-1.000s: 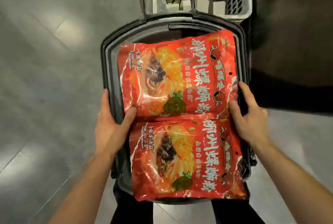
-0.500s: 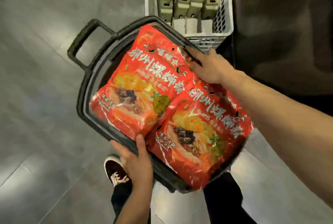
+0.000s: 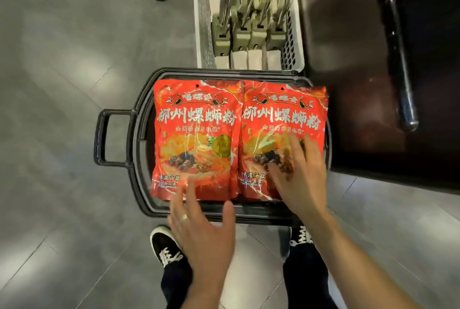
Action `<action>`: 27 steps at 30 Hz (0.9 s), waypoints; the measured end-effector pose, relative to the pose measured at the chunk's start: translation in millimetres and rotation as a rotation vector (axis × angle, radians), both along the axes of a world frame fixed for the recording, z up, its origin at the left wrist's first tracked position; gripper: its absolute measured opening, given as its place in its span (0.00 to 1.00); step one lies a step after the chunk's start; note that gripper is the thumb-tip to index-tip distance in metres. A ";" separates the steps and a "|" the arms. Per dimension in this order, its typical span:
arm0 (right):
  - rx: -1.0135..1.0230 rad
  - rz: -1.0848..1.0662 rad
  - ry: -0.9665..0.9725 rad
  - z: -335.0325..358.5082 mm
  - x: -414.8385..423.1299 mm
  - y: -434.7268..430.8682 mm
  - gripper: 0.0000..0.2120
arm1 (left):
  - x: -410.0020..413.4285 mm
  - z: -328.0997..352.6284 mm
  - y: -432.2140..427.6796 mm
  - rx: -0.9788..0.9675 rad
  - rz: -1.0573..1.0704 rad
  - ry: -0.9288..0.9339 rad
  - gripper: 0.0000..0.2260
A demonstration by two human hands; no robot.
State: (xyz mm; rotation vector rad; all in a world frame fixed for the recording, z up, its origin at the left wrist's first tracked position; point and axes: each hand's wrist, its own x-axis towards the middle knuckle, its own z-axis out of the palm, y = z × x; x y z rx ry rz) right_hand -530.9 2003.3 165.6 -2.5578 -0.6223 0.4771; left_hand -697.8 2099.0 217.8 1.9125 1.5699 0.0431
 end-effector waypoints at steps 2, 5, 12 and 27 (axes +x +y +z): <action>-0.064 -0.139 0.096 4.2 -0.7 -15.1 0.39 | 3.2 -4.2 42.8 0.105 -0.149 0.034 0.37; -0.039 -0.270 0.194 3.5 8.2 -23.8 0.42 | 13.9 -21.3 106.6 0.146 -0.217 0.138 0.39; -0.255 -0.492 0.295 -9.2 42.4 -16.4 0.50 | 22.9 -52.5 169.4 -0.348 0.104 0.046 0.47; 0.324 -0.728 0.896 -12.8 47.7 2.6 0.40 | 31.9 -55.4 186.2 -0.683 0.123 -0.237 0.38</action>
